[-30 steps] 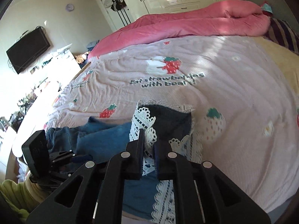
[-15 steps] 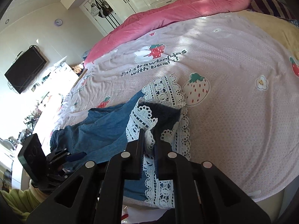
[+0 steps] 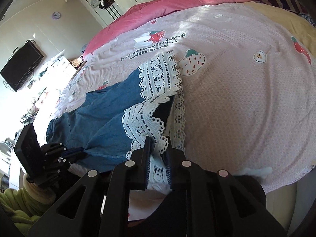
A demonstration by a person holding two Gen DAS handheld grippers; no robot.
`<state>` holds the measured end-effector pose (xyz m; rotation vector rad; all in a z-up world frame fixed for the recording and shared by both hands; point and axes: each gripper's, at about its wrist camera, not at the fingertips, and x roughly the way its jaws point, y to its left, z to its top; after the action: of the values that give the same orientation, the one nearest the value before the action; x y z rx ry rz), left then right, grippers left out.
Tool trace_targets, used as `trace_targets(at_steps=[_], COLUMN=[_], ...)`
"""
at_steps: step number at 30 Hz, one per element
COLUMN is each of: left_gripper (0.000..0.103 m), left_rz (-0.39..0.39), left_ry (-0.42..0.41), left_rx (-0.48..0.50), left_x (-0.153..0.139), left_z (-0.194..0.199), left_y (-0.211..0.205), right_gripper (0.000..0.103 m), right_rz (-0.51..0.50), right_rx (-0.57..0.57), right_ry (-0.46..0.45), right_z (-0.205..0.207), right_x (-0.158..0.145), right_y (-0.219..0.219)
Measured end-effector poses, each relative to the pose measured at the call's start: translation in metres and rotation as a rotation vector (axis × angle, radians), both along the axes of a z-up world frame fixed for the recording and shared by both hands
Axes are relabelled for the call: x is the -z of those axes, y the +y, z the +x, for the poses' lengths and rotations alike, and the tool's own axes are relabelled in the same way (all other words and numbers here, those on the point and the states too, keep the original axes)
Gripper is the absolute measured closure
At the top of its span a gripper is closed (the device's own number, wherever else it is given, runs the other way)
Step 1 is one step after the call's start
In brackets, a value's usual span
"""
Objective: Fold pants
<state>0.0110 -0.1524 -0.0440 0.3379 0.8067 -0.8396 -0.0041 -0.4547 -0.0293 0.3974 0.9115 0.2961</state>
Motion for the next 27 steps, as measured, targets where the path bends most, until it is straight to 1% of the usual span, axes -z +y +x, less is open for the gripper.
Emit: trace_targets(at_steps=[1, 3, 5, 6, 7, 9, 12, 13, 14, 15, 16, 18, 21, 24, 27], left_gripper=[0.100, 0.095, 0.085, 0.082, 0.077, 0.076, 0.076, 0.079, 0.088, 0.095, 0.101, 0.103, 0.103, 0.103, 0.103], left_rz=[0.007, 0.006, -0.001, 0.003, 0.010, 0.031, 0.041, 0.045, 0.054, 0.065, 0.063, 0.042, 0.026, 0.015, 0.038], left_ry=[-0.003, -0.007, -0.003, -0.007, -0.010, 0.001, 0.019, 0.018, 0.007, -0.009, -0.005, 0.016, -0.010, -0.009, 0.003], left_rx=[0.002, -0.001, -0.005, -0.006, -0.011, -0.029, -0.044, -0.048, -0.054, -0.061, -0.068, -0.079, -0.058, -0.038, -0.028], left_x=[0.001, 0.000, -0.001, -0.001, 0.000, 0.004, 0.010, 0.011, 0.012, 0.013, 0.013, 0.011, 0.000, -0.006, 0.001], left_z=[-0.002, -0.004, -0.005, -0.005, -0.005, -0.002, 0.000, 0.000, 0.001, 0.001, 0.003, 0.005, -0.001, -0.008, -0.012], left_y=[0.000, 0.002, 0.005, 0.007, 0.007, 0.010, 0.013, 0.014, 0.014, 0.014, 0.016, 0.020, 0.024, 0.029, 0.028], right_gripper=[0.083, 0.082, 0.082, 0.082, 0.085, 0.091, 0.093, 0.093, 0.094, 0.094, 0.094, 0.094, 0.094, 0.094, 0.094], right_rz=[0.000, -0.002, -0.010, -0.015, -0.030, -0.042, -0.018, -0.008, 0.002, 0.010, 0.018, 0.035, 0.009, -0.045, -0.073], right_rx=[-0.001, -0.009, -0.006, -0.008, -0.008, -0.003, 0.015, 0.013, 0.015, 0.015, 0.011, 0.007, -0.011, -0.027, -0.030], right_ry=[0.000, -0.007, -0.008, -0.011, -0.014, -0.017, -0.027, -0.028, -0.029, -0.030, -0.033, -0.039, -0.045, 0.001, 0.040], right_z=[-0.002, -0.006, -0.009, -0.009, -0.010, -0.011, -0.012, -0.012, -0.013, -0.014, -0.014, -0.016, -0.022, -0.021, -0.018], right_x=[0.000, -0.001, -0.001, -0.001, 0.000, 0.000, -0.002, -0.001, -0.001, -0.002, -0.003, -0.006, -0.009, 0.001, 0.014], right_y=[-0.001, 0.000, -0.001, -0.001, -0.001, -0.002, -0.008, -0.010, -0.011, -0.012, -0.012, -0.012, -0.010, -0.006, -0.001])
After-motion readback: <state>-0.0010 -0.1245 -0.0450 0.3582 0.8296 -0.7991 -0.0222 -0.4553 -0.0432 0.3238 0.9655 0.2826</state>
